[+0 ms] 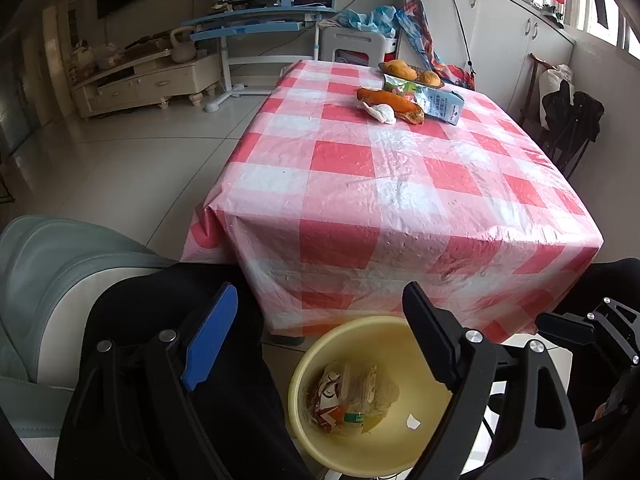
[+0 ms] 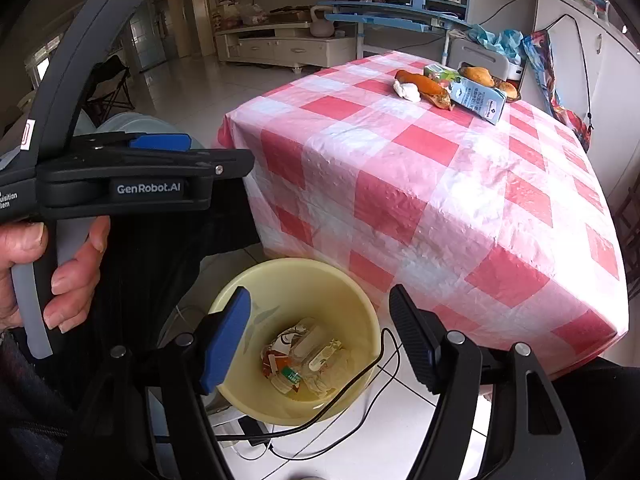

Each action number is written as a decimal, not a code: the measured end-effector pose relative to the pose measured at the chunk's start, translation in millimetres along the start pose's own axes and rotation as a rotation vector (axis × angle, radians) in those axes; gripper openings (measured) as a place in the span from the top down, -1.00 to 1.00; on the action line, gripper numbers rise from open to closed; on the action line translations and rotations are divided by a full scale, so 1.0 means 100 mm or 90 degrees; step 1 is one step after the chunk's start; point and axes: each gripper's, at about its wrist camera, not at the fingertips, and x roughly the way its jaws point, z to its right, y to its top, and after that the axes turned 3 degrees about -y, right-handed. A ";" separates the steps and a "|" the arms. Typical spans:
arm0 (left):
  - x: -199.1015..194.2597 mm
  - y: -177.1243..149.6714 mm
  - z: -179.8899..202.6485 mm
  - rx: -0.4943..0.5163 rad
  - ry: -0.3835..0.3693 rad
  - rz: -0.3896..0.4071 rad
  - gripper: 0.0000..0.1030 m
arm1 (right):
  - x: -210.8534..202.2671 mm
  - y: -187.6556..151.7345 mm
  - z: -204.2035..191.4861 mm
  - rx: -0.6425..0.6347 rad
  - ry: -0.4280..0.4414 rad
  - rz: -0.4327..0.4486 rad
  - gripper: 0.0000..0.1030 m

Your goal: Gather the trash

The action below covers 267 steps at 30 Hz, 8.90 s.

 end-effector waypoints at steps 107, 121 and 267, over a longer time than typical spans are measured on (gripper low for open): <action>0.05 0.03 -0.02 -0.030 -0.017 0.000 -0.59 | -0.09 0.02 -0.12 -0.028 -0.014 0.021 -0.42; 0.05 0.03 -0.02 -0.028 -0.017 0.001 -0.59 | -0.09 0.02 -0.13 -0.029 -0.014 0.020 -0.42; -0.03 -0.01 -0.06 -0.046 -0.027 0.012 -0.54 | 0.22 -0.17 -0.22 -0.026 -0.043 -0.040 -0.67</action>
